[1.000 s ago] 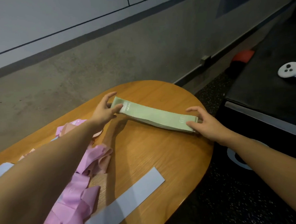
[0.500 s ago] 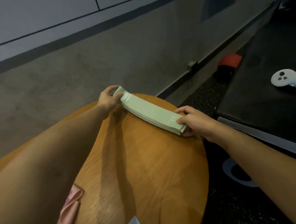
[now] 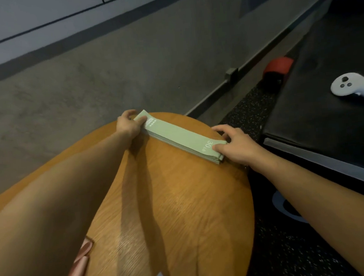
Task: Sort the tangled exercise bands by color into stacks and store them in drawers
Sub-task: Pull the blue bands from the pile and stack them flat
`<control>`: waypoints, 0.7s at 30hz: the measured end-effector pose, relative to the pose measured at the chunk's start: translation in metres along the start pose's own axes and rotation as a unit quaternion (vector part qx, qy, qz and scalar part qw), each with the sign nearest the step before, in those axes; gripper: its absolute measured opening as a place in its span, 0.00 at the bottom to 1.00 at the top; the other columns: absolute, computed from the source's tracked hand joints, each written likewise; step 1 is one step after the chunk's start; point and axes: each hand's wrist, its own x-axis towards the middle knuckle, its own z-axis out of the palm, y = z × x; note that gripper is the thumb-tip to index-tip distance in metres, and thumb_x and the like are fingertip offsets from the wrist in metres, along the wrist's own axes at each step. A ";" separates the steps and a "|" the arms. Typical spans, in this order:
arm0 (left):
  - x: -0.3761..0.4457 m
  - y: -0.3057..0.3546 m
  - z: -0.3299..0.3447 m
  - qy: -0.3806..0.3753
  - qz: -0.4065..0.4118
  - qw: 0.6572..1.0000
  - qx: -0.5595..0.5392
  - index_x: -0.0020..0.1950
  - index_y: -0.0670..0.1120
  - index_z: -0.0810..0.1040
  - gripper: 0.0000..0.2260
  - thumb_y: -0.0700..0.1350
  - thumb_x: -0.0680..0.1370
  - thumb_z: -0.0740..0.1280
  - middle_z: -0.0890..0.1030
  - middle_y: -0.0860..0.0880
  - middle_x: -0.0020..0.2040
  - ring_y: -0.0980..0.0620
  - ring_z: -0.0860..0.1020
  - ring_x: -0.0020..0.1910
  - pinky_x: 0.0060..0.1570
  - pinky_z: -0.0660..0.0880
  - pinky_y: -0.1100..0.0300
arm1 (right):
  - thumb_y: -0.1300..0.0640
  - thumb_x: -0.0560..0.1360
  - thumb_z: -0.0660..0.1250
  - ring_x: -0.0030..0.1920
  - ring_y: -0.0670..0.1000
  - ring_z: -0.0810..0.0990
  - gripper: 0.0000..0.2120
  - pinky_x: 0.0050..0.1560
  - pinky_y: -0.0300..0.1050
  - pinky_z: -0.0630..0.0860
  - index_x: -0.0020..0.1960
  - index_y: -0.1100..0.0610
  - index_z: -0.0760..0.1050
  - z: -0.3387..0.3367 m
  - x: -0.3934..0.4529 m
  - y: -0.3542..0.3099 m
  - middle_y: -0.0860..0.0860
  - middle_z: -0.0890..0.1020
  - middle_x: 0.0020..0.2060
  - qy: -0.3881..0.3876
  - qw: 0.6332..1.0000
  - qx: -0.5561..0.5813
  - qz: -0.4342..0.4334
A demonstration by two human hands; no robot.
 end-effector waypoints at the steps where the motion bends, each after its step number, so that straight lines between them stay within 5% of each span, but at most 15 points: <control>1: -0.003 0.003 -0.003 0.000 0.003 1.000 -0.002 0.72 0.52 0.70 0.23 0.51 0.79 0.70 0.73 0.46 0.69 0.48 0.78 0.57 0.53 0.81 0.54 | 0.46 0.77 0.68 0.66 0.55 0.68 0.24 0.68 0.57 0.69 0.71 0.37 0.67 -0.003 -0.002 -0.004 0.49 0.70 0.62 0.020 1.000 0.007 -0.012; 9: -0.050 0.014 -0.066 0.032 0.081 0.995 0.048 0.71 0.48 0.73 0.18 0.52 0.82 0.65 0.74 0.45 0.69 0.47 0.75 0.64 0.58 0.74 0.56 | 0.46 0.77 0.66 0.61 0.50 0.74 0.10 0.63 0.53 0.75 0.58 0.40 0.75 -0.007 -0.041 -0.044 0.45 0.76 0.54 0.080 0.988 0.078 -0.103; 17: -0.173 -0.013 -0.135 -0.004 0.136 0.989 0.056 0.63 0.48 0.78 0.10 0.46 0.83 0.65 0.79 0.47 0.59 0.51 0.77 0.56 0.51 0.72 0.60 | 0.53 0.80 0.65 0.52 0.43 0.77 0.07 0.43 0.35 0.71 0.55 0.47 0.79 0.032 -0.113 -0.095 0.42 0.79 0.49 -0.016 0.981 0.073 -0.179; 21: -0.238 -0.045 -0.172 -0.012 0.162 0.983 0.085 0.59 0.48 0.78 0.07 0.40 0.82 0.67 0.81 0.47 0.55 0.53 0.79 0.53 0.50 0.74 0.68 | 0.54 0.79 0.65 0.52 0.47 0.79 0.07 0.54 0.44 0.77 0.54 0.47 0.82 0.069 -0.148 -0.118 0.45 0.82 0.52 -0.079 0.972 0.051 -0.214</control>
